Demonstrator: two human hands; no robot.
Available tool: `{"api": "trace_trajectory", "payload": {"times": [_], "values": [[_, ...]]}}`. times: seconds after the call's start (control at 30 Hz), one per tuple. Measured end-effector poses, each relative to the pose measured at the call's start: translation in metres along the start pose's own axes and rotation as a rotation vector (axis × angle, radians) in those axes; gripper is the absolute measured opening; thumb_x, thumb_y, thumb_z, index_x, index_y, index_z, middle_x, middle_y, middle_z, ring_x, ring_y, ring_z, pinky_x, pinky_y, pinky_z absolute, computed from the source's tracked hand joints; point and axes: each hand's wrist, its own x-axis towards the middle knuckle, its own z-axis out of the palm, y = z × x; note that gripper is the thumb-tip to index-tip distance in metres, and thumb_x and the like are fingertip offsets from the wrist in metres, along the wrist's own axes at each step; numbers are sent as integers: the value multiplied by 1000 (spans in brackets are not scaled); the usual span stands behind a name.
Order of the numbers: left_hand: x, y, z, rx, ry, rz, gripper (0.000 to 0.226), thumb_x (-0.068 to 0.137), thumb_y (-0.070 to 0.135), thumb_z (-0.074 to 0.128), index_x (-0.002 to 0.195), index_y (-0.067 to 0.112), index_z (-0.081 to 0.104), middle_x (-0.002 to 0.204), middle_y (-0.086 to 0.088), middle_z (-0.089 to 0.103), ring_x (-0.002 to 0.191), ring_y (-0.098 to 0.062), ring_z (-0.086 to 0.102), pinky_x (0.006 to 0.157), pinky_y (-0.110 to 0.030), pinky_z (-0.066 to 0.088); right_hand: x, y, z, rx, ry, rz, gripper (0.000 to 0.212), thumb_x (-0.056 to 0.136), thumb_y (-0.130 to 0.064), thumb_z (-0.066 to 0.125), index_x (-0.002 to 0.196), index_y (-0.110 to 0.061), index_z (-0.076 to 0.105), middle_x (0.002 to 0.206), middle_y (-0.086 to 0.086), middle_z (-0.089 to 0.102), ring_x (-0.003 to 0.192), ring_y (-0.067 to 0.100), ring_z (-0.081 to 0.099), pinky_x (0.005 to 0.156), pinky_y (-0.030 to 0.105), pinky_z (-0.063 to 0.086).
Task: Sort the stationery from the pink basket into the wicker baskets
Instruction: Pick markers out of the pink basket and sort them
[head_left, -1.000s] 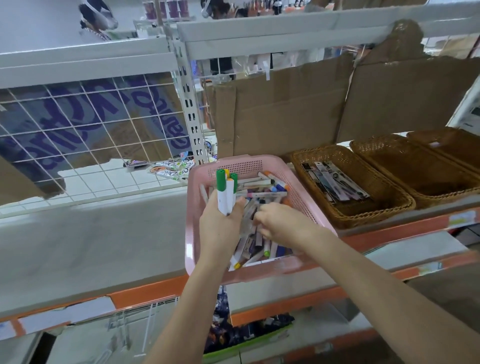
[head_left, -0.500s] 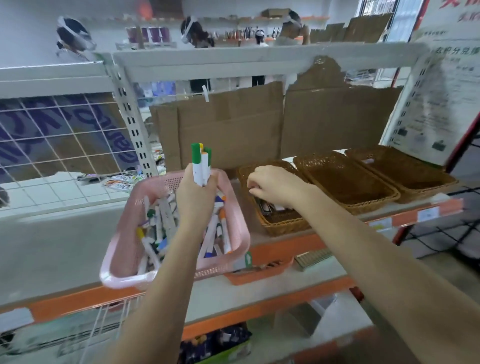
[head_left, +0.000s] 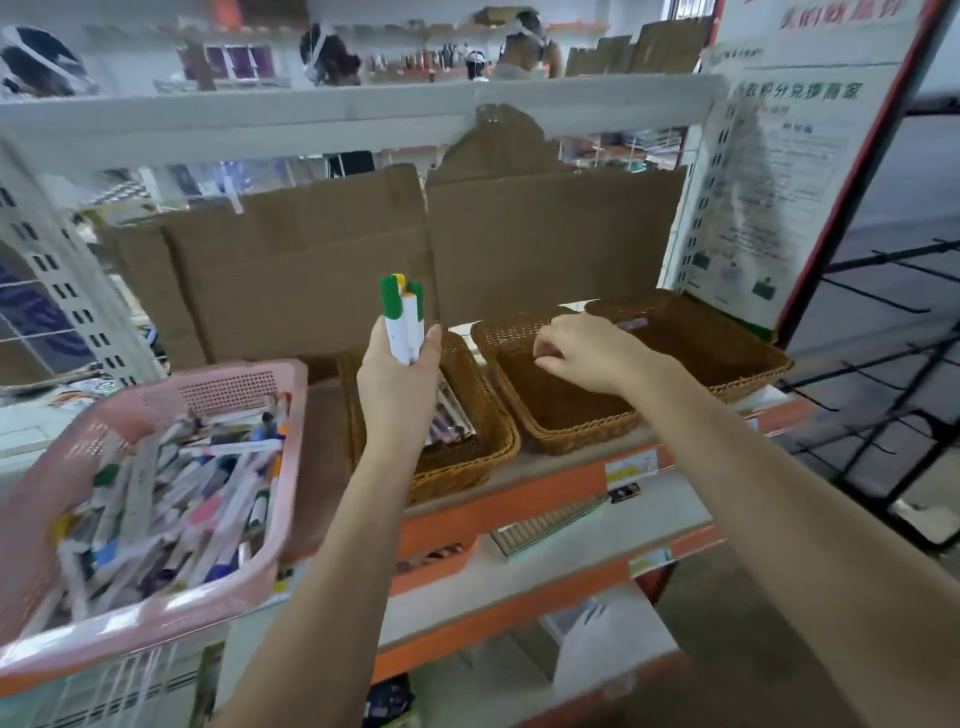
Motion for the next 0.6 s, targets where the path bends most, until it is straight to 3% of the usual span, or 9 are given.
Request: {"api": "trace_trajectory", "payload": {"times": [0.17, 0.27, 0.6], "values": [[3, -7, 67, -39, -52, -27, 22, 92, 26, 59, 75, 31, 46, 61, 11, 49, 50, 4, 46, 46, -8, 35, 11, 56, 12, 10, -6, 37, 26, 96, -27, 51, 116, -17, 63, 117, 2, 59, 104, 17, 57, 82, 23, 41], [7, -12, 102, -11, -101, -53, 16, 92, 30, 58, 81, 31, 48, 66, 10, 51, 53, -2, 47, 48, -17, 36, 19, 82, 20, 22, -25, 47, 25, 96, -27, 50, 115, -17, 63, 118, 2, 60, 104, 16, 57, 84, 24, 42], [-3, -30, 172, 62, -47, -139, 22, 90, 32, 62, 75, 32, 46, 61, 12, 49, 49, 4, 47, 42, -8, 32, 17, 142, 48, 77, -23, -53, 27, 96, -26, 49, 117, -16, 62, 114, 0, 59, 103, 14, 55, 82, 23, 43]]}}
